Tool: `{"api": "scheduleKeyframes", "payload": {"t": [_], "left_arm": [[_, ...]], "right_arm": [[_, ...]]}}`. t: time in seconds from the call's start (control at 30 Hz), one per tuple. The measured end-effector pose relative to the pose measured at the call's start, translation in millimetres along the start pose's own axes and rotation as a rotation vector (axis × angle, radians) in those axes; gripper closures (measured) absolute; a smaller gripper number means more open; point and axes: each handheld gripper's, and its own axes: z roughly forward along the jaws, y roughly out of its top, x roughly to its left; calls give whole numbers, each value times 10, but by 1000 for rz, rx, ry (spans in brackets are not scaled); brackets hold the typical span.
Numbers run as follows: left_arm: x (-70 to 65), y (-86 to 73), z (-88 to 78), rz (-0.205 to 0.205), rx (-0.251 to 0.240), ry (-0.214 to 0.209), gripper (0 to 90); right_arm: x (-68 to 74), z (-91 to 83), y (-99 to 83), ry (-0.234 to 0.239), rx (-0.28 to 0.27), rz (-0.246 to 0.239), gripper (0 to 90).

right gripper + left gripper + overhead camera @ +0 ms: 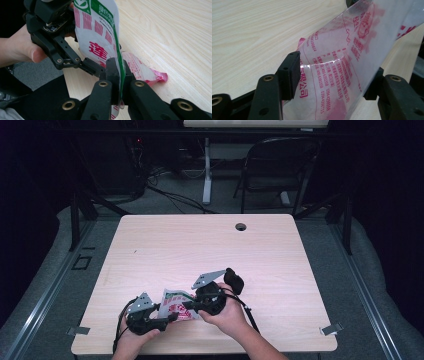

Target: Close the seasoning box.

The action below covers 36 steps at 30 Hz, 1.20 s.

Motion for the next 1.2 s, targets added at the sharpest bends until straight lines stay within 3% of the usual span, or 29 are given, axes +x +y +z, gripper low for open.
{"api": "scheduleKeyframes", "payload": {"t": [0.1, 0.23, 0.33, 0.6, 0.93, 1.07, 1.2], "left_arm": [[-33, -7, -2, 74, -5, 30, 418], [-50, -31, 0, 142, -8, 27, 437], [-36, -78, 14, 131, 14, 25, 417], [15, -155, -14, 131, 18, 27, 409], [44, -207, 45, 120, 40, 48, 287], [41, -230, 84, 147, 56, 51, 280], [40, -249, 132, 148, 75, 65, 274]], "right_arm": [[0, -1, 0, -1, -2, -1, 900], [-5, -2, 3, 0, -1, -3, 900], [-12, -3, 3, 3, -3, -3, 900], [-21, -5, 5, 3, -5, 3, 900], [-23, -4, 5, 3, -10, 6, 900], [-33, -10, 7, -3, -11, 6, 900], [-44, -15, 9, -2, -12, 13, 900]]}}
